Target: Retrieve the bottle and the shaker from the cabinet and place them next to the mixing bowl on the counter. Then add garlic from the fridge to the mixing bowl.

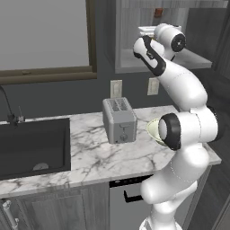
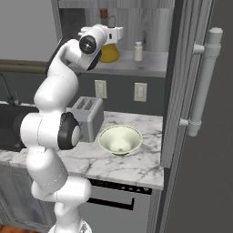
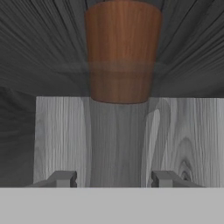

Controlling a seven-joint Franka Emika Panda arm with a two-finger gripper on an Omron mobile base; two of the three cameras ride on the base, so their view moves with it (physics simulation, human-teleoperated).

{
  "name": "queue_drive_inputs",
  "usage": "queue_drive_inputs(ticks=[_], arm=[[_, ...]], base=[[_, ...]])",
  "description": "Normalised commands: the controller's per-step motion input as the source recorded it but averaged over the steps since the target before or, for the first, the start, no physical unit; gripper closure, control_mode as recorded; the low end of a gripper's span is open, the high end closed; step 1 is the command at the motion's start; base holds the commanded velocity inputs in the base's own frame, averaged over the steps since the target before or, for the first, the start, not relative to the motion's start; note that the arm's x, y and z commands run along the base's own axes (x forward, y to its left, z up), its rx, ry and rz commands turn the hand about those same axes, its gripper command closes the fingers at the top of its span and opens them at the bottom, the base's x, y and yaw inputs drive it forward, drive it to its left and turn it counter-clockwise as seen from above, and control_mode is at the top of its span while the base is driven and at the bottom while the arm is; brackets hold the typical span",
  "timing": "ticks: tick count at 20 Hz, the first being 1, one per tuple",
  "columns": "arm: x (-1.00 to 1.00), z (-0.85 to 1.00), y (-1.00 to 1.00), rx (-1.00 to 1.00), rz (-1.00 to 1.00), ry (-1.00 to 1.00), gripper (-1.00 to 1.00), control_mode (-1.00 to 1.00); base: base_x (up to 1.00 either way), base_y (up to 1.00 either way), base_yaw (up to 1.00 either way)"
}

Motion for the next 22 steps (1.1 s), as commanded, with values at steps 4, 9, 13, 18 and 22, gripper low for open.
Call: queue_drive_inputs(ticks=[4, 9, 13, 18, 22], arm=[[0.00, 0.00, 0.00, 0.00, 0.00, 0.00, 1.00, -1.00], [0.00, 0.00, 0.00, 0.00, 0.00, 0.00, 1.00, -1.00], [0.00, 0.00, 0.00, 0.00, 0.00, 0.00, 1.00, -1.00], [0.00, 0.00, 0.00, 0.00, 0.00, 0.00, 1.00, -1.00], [0.00, 0.00, 0.00, 0.00, 0.00, 0.00, 1.00, -1.00]], base=[[0.00, 0.00, 0.00], [0.00, 0.00, 0.00], [0.00, 0.00, 0.00], [0.00, 0.00, 0.00], [0.00, 0.00, 0.00]])
